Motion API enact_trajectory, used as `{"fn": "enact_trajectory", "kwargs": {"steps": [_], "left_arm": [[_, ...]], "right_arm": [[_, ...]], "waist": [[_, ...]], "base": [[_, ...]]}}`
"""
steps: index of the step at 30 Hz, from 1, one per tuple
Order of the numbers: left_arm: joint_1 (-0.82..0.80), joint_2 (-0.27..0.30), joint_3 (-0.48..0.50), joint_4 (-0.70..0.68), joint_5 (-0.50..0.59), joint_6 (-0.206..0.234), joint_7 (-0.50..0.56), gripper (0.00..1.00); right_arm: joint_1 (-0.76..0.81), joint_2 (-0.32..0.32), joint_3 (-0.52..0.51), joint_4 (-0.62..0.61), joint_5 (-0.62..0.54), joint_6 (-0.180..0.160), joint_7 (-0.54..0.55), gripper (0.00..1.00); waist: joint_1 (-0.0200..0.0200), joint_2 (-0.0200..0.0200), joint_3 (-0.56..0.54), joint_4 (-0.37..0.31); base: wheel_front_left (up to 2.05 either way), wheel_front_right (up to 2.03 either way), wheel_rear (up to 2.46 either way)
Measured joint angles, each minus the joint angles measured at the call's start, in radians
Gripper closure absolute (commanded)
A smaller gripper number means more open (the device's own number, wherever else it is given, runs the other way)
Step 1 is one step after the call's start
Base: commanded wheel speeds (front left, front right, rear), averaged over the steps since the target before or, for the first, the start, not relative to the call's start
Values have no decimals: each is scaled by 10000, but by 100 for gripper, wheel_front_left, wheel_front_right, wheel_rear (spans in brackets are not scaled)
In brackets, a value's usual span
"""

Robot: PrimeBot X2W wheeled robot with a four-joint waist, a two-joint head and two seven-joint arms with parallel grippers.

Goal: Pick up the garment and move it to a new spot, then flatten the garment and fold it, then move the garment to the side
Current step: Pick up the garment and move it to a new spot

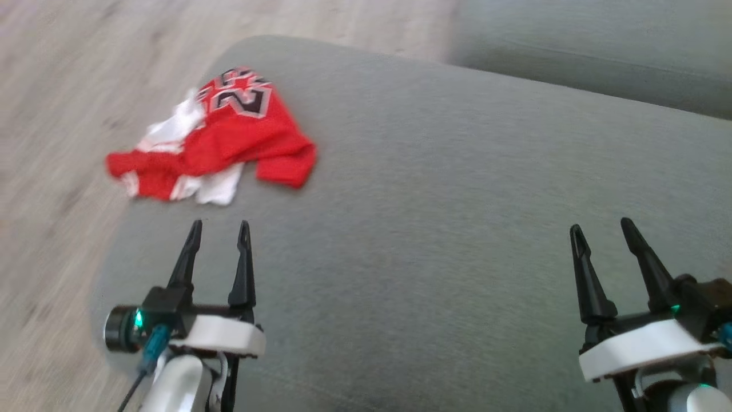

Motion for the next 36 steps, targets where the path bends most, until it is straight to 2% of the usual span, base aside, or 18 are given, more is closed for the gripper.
{"fn": "enact_trajectory", "kwargs": {"steps": [6,14,17,21,25,29,33,34,35,36], "left_arm": [[-525,-81,42,255,161,-130,-35,0],[-1835,-380,414,642,263,-393,-81,0],[-2801,-495,604,1593,240,-662,-98,0],[-4334,-579,690,3636,25,-1083,-71,0],[-5671,-591,790,5710,-291,-1394,537,0],[-6647,-527,1028,7453,-556,-1513,1457,0],[-7266,-320,1095,8458,-767,-1716,2109,0],[-7442,-242,1093,8612,-767,-1776,2243,54],[-7604,-199,1087,8730,-767,-1795,2307,100],[-7604,-199,1087,8730,-767,-1795,2307,100]], "right_arm": [[-288,-201,33,-280,-86,0,221,0],[-1029,-886,17,-1074,-199,0,897,0],[-1345,-1202,-4,-1459,-236,0,1248,0],[-1711,-1565,-58,-1741,-247,0,1580,0],[-1804,-1684,-130,-1967,-247,0,1825,0],[-1832,-1779,-228,-2021,-142,0,1854,0],[-2035,-1804,-301,-1977,-42,0,1856,0],[-2071,-1804,-334,-1960,-42,0,1824,0],[-2078,-1804,-370,-1927,-40,0,1797,0],[-2078,-1804,-370,-1927,-40,0,1797,0]], "waist": [[-1,0,417,986],[1,0,1625,1312],[2,0,2193,1239],[3,-1,2931,1014],[3,-1,3512,642],[2,-1,3895,198],[-1,0,4112,-169],[-1,-1,4142,-232],[0,-1,4158,-279],[0,-1,4158,-279]], "base": [[0,0,0],[0,0,0],[0,0,0],[0,0,0],[0,0,0],[0,0,0],[0,0,0],[0,0,0],[0,0,0],[0,0,0]]}}
